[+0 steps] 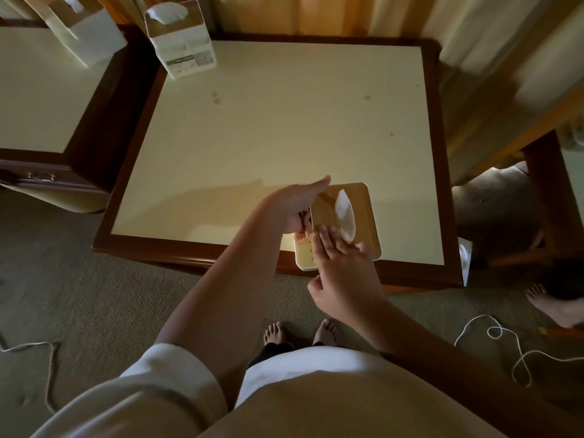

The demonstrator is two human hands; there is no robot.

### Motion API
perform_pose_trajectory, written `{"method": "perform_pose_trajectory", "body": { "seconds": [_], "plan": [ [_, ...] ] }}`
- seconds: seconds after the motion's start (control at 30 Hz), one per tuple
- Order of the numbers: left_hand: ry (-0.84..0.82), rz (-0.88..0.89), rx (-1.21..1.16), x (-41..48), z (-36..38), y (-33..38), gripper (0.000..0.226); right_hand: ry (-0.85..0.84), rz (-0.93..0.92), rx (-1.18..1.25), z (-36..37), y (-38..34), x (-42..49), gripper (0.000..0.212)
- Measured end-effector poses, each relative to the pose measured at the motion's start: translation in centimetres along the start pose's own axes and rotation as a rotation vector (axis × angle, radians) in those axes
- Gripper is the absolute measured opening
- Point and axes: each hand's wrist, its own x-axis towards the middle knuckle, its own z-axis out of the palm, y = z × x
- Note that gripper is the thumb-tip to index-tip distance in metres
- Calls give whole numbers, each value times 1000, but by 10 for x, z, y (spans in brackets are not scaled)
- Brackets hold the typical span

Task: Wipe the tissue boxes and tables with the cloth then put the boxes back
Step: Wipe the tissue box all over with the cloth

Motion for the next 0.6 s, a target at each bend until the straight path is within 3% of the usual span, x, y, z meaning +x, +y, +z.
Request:
{"method": "perform_pose_trajectory", "body": {
  "seconds": [0.07,0.1,0.13,0.2,0.27,0.4,0.53,0.6],
  "plan": [
    [13,-33,-1,35,0,-8,127,-9,0,-2,0,0,0,81],
    [12,-33,8,38,0,-7,137,-13,2,-3,0,0,0,81],
    [10,-22,18,32,1,-4,129,-14,4,0,0,1,0,81],
    [2,1,37,-4,0,6,89,-3,1,8,0,1,-1,81],
    [-15,18,24,-8,-9,12,71,9,-1,13,0,2,-2,80],
    [-13,15,-21,-9,-2,11,70,-9,-4,21,0,3,-2,80],
    [137,2,-96,16,11,-5,100,-54,-7,8,-3,2,0,82],
    [158,13,-83,20,10,-7,100,-52,-7,2,-3,3,0,83]
  ]
}}
